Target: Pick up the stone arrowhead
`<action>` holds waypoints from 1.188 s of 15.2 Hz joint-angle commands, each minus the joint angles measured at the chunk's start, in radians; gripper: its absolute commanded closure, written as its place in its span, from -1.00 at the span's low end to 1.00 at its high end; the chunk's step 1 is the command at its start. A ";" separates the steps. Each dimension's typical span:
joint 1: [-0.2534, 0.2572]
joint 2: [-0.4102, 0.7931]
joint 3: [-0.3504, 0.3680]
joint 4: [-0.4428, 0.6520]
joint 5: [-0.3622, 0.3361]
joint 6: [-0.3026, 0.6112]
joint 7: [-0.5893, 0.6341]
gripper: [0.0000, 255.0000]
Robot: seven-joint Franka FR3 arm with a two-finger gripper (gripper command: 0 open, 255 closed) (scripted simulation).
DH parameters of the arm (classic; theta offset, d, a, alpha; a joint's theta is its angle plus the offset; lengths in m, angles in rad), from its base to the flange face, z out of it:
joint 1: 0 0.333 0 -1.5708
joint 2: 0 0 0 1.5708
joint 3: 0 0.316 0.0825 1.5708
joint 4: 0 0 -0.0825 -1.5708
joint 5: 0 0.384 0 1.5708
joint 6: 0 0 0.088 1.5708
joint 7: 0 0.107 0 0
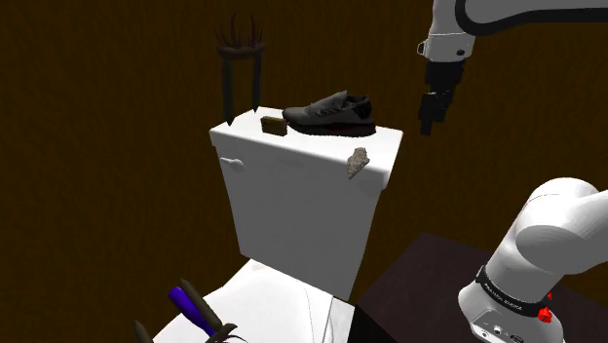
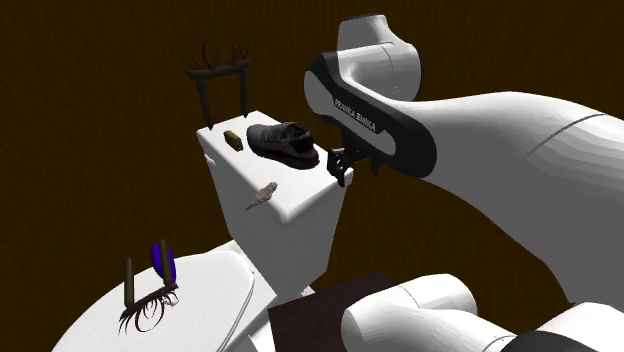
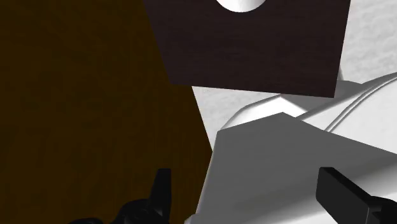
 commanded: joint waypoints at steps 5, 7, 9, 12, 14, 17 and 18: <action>-0.008 -0.053 0.131 -0.030 0.075 0.035 0.220 -1.00; -0.014 -0.064 0.200 -0.033 0.110 0.056 0.331 -1.00; -0.024 -0.065 0.272 -0.026 0.142 0.079 0.441 -1.00; -0.046 -0.046 0.382 0.001 0.180 0.115 0.608 -1.00; -0.069 -0.021 0.458 0.030 0.196 0.138 0.719 -1.00; -0.119 0.030 0.576 0.092 0.206 0.169 0.887 -1.00; -0.140 0.051 0.617 0.117 0.205 0.178 0.943 -1.00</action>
